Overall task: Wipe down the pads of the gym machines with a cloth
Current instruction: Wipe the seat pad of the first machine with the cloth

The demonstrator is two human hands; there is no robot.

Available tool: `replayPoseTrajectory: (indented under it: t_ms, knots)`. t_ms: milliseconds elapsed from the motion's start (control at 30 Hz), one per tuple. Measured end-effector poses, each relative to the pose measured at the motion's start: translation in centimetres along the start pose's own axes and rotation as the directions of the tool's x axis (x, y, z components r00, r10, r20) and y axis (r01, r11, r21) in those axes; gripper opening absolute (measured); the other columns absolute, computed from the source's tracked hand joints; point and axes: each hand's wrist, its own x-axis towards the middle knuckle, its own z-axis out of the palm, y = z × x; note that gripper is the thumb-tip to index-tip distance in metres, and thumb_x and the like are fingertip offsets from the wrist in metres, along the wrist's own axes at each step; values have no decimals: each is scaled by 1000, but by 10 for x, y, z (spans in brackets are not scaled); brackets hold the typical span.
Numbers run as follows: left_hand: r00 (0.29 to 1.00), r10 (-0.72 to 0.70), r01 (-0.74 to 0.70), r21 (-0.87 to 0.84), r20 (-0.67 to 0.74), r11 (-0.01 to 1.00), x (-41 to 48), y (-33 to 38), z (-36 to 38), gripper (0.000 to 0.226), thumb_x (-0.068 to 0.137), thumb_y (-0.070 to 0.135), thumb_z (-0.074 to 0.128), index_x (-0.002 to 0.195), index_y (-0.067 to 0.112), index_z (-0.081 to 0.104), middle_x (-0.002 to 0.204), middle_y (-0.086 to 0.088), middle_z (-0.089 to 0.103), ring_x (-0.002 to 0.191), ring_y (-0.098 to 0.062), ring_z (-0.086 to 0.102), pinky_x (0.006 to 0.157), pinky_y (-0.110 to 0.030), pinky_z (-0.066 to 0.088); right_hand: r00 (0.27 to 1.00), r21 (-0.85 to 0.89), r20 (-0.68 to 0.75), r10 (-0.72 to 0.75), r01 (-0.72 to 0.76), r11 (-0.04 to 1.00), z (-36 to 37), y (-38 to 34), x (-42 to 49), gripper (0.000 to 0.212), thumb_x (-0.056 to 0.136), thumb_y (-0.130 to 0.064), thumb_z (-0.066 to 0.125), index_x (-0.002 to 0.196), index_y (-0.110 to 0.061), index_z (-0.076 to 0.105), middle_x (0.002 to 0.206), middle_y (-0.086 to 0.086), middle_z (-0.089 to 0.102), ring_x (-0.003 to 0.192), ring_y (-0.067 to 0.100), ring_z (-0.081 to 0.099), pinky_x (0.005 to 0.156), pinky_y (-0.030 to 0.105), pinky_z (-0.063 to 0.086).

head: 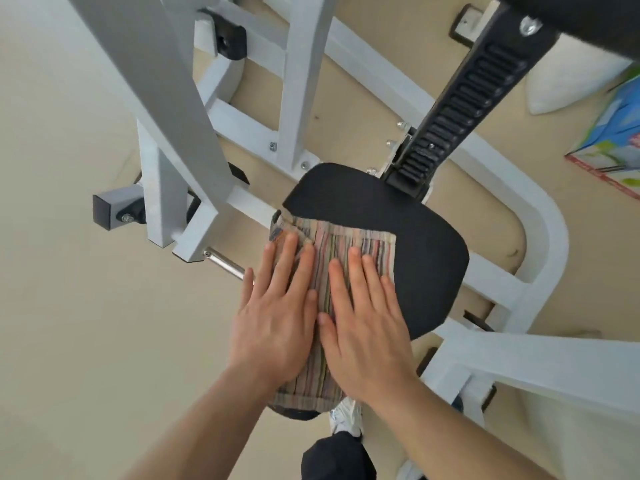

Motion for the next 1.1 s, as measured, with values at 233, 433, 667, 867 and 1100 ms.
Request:
replayPoseTrajectory:
  t_ms: [233, 433, 667, 867, 1100]
  knots:
    - [997, 13, -15, -21, -78, 1000, 125, 3, -24, 59, 105, 44, 19, 160, 28, 5, 168, 0, 11, 153, -25, 17, 123, -45, 19, 998, 10, -56, 41, -41, 999, -20, 24, 107, 66, 104, -48, 10, 162, -20, -4, 170, 8, -10, 157, 22, -10, 128, 45, 1]
    - [978, 30, 54, -393, 205, 918, 199, -3, -50, 42, 107, 41, 29, 141, 26, 49, 138, -9, 56, 127, -29, 51, 106, -34, 35, 982, 3, -149, 117, -118, 993, -30, 27, 163, 63, 104, -47, 17, 160, -19, 17, 160, 11, 31, 148, 31, 27, 125, 45, 16]
    - [930, -154, 362, -756, 334, 544, 183, -19, -47, 47, 99, 59, 44, 111, 19, 66, 108, -2, 71, 93, -15, 67, 83, -27, 50, 989, -20, -110, 103, -106, 994, -42, 25, 191, 50, 104, -49, 21, 136, -18, 46, 132, 12, 54, 118, 33, 50, 100, 47, 36]
    - [989, -92, 140, -916, 114, 376, 108, -37, -14, 48, 104, 48, 36, 151, 39, 39, 150, 13, 48, 139, -6, 43, 121, -36, 27, 996, -90, -67, -65, 59, 994, -21, -19, 120, 75, 99, -52, 9, 162, -12, 8, 169, 17, 5, 157, 35, 3, 127, 50, 6]
    - [982, -167, 123, -965, 85, 232, 80, -25, -3, 41, 109, 35, 28, 148, 32, 43, 134, 17, 58, 124, 3, 52, 111, -18, 33, 985, -43, -57, -161, 159, 986, -22, -13, 121, 68, 103, -50, 17, 163, -19, 7, 171, 8, 1, 158, 25, 0, 128, 44, 2]
